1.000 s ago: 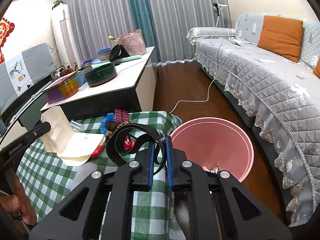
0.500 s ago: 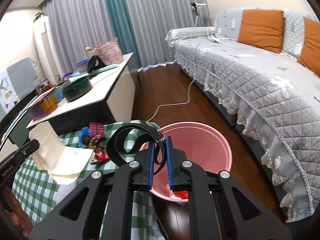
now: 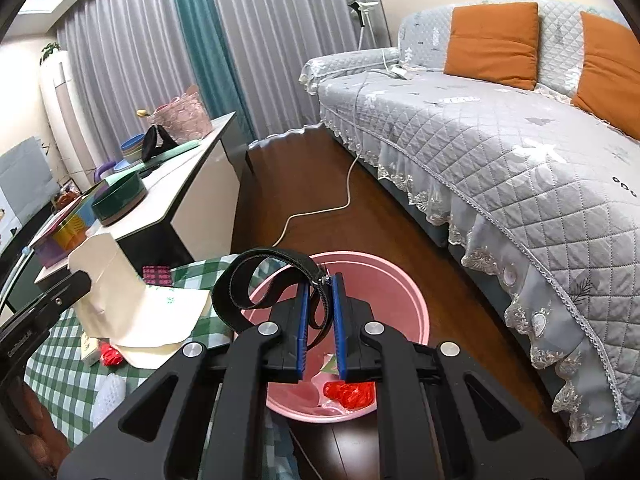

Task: Collect trash
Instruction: 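Carry both held items over the pink bin and open both tools, then withdraw both tools from the bin back toward the table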

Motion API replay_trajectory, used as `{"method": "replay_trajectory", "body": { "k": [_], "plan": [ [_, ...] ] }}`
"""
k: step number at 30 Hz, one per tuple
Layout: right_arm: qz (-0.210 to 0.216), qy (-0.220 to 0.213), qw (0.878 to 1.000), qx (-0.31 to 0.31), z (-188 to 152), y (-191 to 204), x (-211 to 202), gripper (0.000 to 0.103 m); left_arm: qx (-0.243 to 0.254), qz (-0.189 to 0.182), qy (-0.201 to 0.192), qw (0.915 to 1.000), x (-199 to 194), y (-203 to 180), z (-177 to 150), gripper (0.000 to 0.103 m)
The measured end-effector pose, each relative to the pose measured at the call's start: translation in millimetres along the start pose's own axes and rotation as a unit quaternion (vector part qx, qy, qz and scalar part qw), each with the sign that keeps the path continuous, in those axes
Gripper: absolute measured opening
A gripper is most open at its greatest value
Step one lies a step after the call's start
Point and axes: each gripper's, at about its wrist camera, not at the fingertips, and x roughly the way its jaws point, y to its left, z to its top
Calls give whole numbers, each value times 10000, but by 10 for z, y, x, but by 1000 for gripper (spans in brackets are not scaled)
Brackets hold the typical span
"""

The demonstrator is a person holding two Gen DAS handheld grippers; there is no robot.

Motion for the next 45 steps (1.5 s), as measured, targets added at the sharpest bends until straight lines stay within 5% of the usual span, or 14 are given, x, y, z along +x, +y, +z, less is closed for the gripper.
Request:
{"method": "replay_trajectory", "body": {
  "k": [19,20,21,22,23,27,31,37,45],
  "plan": [
    [-171,123,9997,-79,51,-24,264,16,259,-415,288,9984,616,-278,107,11],
    [-185,125,9997,-89,53,-18,267,19,263,-418,319,9983,629,-277,111,22],
    [-215,124,9997,-86,59,-11,271,34,263,-407,338,9983,640,-269,115,46],
    [-242,116,9996,-78,62,-7,272,55,237,-360,295,9986,619,-255,117,58],
    [-301,52,9995,-54,64,-9,250,62,206,-334,236,9990,595,-241,122,68],
    [-323,10,9995,-12,85,-30,221,67,118,-262,249,9993,536,-170,129,68],
    [-401,-5,9992,10,98,-23,190,88,17,-63,323,9995,434,-69,122,71],
    [-406,-61,9991,-41,109,88,87,97,-158,185,340,9991,182,109,69,77],
    [-274,-41,9988,-411,29,461,-37,98,-286,718,144,9969,-423,556,-11,77]
  ]
}}
